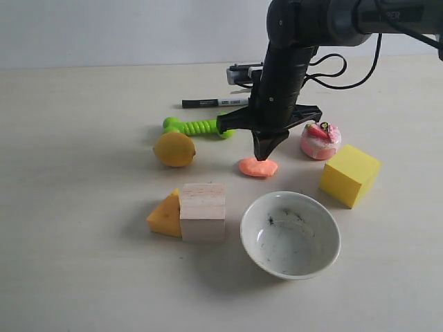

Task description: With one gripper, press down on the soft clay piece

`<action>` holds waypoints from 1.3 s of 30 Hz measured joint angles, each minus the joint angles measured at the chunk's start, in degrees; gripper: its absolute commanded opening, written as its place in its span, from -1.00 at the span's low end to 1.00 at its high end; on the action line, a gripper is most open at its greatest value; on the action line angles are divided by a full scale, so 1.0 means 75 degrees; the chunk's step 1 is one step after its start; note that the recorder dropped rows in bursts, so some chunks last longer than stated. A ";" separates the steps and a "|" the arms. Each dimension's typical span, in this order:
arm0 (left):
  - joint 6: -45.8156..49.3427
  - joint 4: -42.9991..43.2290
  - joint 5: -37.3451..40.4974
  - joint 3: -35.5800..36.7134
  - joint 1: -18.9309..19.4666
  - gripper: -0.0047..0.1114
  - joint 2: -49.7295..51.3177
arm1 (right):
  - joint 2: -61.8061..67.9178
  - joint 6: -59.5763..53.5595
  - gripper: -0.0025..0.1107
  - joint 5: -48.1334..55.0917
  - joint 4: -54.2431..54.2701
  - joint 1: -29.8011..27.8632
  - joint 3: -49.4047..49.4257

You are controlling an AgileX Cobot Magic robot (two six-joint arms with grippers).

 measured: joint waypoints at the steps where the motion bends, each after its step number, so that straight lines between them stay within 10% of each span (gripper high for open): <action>1: 0.0000 0.0000 0.0000 0.0000 0.0000 -0.92 0.0000 | 0.0000 0.0000 -0.96 0.0015 0.0000 0.0000 0.0000; 39: 0.0000 0.0000 0.0000 0.0000 0.0000 -0.92 0.0000 | 0.0067 -0.0325 -0.96 -0.0426 0.0047 0.0064 0.0525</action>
